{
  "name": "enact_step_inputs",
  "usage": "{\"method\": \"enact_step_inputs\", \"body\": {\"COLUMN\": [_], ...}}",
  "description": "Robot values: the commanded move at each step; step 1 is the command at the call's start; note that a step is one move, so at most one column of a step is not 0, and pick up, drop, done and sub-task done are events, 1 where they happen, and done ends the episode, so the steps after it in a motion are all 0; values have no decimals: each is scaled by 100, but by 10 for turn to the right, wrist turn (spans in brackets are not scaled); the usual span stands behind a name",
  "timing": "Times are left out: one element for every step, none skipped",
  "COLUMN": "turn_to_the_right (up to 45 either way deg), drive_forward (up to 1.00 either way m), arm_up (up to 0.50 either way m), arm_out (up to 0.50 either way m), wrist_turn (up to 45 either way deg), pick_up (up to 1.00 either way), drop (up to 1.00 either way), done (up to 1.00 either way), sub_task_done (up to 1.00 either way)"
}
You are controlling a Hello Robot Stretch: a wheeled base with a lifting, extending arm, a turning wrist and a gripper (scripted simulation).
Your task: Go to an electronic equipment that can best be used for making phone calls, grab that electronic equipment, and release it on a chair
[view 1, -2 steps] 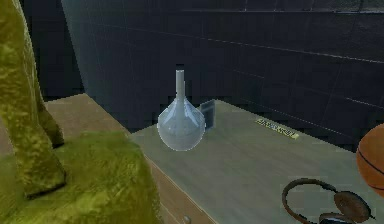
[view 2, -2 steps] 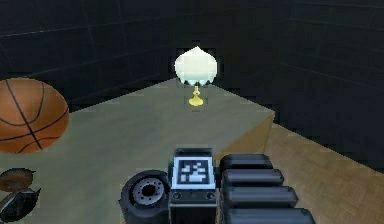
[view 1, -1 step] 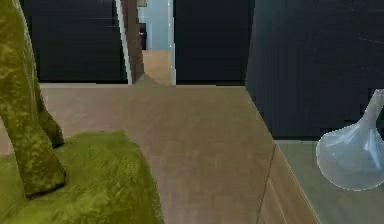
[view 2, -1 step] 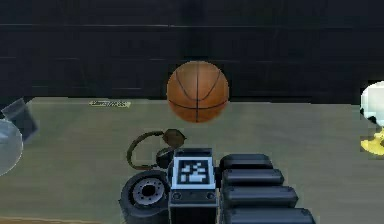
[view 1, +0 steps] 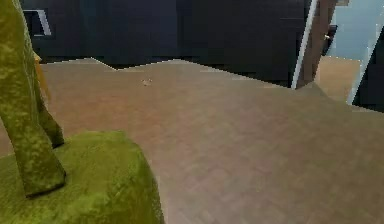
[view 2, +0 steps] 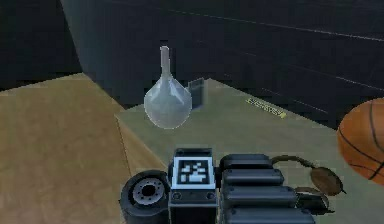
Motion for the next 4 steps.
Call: {"method": "enact_step_inputs", "body": {"turn_to_the_right": [-390, 0, -210, 0], "drive_forward": [0, 25, 0, 100], "arm_up": [0, 0, 0, 0], "arm_out": [0, 0, 0, 0], "wrist_turn": [0, 0, 0, 0], "pick_up": [0, 0, 0, 0], "drop": [0, 0, 0, 0], "done": [0, 0, 0, 0], "sub_task_done": [0, 0, 0, 0]}}
